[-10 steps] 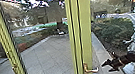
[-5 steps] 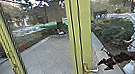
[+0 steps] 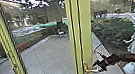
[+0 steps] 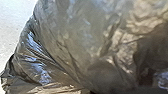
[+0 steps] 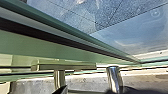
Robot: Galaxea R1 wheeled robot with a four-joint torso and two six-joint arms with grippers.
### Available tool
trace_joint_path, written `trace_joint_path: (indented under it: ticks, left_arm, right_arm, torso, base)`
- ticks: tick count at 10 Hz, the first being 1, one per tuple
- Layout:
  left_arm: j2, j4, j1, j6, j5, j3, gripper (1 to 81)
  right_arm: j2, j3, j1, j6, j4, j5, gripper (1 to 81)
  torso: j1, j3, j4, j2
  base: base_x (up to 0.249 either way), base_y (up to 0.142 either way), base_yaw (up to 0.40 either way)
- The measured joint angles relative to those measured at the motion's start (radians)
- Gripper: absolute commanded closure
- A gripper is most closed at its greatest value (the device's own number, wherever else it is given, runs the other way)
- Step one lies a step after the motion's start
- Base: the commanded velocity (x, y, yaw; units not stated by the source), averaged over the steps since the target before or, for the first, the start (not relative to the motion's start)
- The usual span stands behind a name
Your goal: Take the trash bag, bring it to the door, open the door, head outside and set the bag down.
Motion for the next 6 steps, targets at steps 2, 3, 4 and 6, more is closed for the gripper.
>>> trace_joint_path:
  ticks: [2, 3, 4, 6]
  left_arm:
    - [0.000, 0.000, 0.000, 0.000, 0.000, 0.000, 81.1]
    - [0.000, 0.000, 0.000, 0.000, 0.000, 0.000, 81.1]
    - [0.000, 0.000, 0.000, 0.000, 0.000, 0.000, 81.1]
    - [0.000, 0.000, 0.000, 0.000, 0.000, 0.000, 81.1]
  right_arm:
    - [0.021, -0.062, -0.012, 0.022, 0.001, -0.003, 1.0]
    - [0.032, -0.084, -0.023, 0.029, 0.002, -0.003, 1.0]
    - [0.045, -0.103, -0.041, 0.032, 0.006, -0.004, 1.0]
    - [0.056, -0.141, -0.057, 0.036, 0.013, -0.005, 1.0]
  torso:
    - [0.000, 0.000, 0.000, 0.000]
    - [0.000, 0.000, 0.000, 0.000]
    - [0.000, 0.000, 0.000, 0.000]
    - [0.000, 0.000, 0.000, 0.000]
  base:
    - [0.000, 0.000, 0.000]
    - [0.000, 0.000, 0.000]
    - [0.000, 0.000, 0.000]
    - [0.000, 0.000, 0.000]
